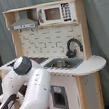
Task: Play with the kitchen
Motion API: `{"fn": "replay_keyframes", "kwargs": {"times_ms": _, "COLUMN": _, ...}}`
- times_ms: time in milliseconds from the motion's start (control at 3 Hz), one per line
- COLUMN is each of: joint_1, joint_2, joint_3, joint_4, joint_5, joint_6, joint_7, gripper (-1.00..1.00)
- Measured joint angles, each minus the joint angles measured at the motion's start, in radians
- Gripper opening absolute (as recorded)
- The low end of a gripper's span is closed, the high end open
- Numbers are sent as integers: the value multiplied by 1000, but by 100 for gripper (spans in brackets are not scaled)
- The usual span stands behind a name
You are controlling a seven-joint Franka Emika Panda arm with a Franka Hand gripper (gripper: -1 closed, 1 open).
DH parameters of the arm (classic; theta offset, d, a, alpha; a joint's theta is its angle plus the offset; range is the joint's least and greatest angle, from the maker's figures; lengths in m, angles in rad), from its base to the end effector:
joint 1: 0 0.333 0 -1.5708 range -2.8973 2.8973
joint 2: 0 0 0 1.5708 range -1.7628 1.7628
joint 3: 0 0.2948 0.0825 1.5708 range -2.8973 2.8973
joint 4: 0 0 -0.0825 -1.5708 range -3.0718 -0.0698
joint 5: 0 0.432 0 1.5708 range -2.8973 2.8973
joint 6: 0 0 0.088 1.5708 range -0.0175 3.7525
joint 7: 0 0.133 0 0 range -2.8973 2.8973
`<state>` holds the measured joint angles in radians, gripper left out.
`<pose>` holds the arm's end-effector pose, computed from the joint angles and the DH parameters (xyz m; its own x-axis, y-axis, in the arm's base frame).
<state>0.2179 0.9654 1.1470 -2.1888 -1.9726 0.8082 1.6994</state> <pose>0.2446 0.4554 0.1587 0.3519 0.6800 0.6432 -0.2899 -0.5742 0.7657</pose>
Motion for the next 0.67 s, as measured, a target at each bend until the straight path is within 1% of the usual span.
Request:
{"fn": "replay_keyframes", "kwargs": {"times_ms": 333, "joint_1": -60, "joint_2": 0, "joint_3": 0, "joint_4": 0, "joint_5": -75, "joint_6": 31, "joint_7": 0, "gripper": 100}}
{"fn": "replay_keyframes", "kwargs": {"times_ms": 667, "joint_1": -127, "joint_2": -1, "joint_3": 15, "joint_4": 0, "joint_5": -149, "joint_6": 41, "joint_7": -3, "gripper": 100}}
